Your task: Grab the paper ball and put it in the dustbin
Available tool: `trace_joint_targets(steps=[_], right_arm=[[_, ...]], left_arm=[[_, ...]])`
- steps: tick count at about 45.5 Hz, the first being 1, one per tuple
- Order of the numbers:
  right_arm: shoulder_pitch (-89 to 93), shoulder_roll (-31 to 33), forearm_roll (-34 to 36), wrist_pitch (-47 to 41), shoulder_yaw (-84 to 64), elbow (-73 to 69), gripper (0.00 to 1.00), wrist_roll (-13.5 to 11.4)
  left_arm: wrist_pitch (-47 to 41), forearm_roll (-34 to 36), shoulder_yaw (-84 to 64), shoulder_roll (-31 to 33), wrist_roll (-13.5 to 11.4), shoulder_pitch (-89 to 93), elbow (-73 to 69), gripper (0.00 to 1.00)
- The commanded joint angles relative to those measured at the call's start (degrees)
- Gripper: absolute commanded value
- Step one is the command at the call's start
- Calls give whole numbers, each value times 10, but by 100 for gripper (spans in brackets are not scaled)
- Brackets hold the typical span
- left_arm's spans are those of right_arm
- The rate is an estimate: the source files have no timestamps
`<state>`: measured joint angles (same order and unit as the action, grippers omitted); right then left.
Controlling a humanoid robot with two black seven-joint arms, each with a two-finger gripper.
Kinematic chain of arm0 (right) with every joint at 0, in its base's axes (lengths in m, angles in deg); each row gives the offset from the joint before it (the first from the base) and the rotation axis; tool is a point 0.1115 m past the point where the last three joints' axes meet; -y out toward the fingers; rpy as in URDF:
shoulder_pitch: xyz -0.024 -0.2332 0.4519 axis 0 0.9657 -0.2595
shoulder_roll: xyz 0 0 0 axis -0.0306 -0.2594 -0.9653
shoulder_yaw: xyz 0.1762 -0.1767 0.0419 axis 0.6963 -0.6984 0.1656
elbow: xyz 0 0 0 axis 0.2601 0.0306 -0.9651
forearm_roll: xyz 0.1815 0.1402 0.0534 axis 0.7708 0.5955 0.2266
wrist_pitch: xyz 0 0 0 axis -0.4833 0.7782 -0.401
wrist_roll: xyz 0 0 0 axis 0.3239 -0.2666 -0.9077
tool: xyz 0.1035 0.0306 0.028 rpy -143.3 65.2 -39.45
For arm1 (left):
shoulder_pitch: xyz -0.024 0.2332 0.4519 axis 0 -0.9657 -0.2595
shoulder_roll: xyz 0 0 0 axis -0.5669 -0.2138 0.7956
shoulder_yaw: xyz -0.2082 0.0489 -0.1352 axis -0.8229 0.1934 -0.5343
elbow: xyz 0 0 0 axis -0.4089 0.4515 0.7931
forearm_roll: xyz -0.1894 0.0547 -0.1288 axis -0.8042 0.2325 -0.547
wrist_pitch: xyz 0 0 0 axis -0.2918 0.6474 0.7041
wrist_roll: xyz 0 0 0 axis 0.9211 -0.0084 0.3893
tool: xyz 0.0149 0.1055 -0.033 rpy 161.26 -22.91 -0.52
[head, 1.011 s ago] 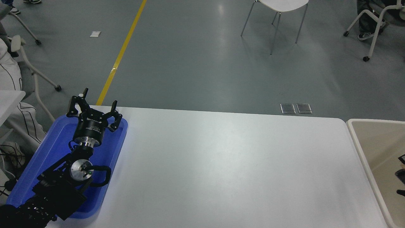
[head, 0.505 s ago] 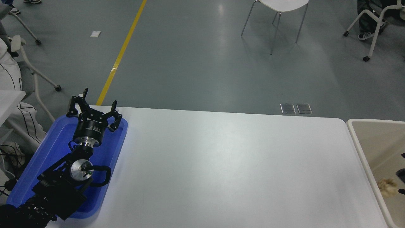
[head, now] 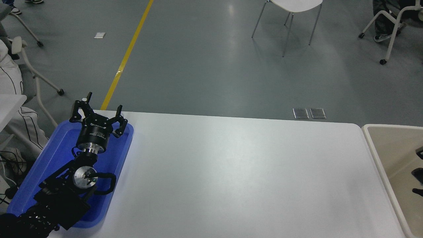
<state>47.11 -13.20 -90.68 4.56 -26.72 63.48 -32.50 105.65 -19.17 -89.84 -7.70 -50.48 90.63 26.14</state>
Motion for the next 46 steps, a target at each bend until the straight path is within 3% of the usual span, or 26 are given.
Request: trace_joint_targets(steps=[1, 17, 22, 31, 46], right_arm=[[4, 69, -6, -3, 189, -140, 100, 0], [100, 37, -3, -30, 545, -232, 100, 0], [121, 16, -4, -65, 619, -249, 100, 16], [144, -28, 6, -119, 645, -252, 100, 163], [167, -92, 35, -192, 639, -251, 100, 368]], left_arm=[[0, 0, 0, 0, 0, 0, 0, 100], [0, 0, -1, 0, 0, 0, 0, 100], [0, 0, -1, 0, 0, 0, 0, 100], [0, 0, -1, 0, 0, 0, 0, 100], [0, 0, -1, 0, 0, 0, 0, 100]])
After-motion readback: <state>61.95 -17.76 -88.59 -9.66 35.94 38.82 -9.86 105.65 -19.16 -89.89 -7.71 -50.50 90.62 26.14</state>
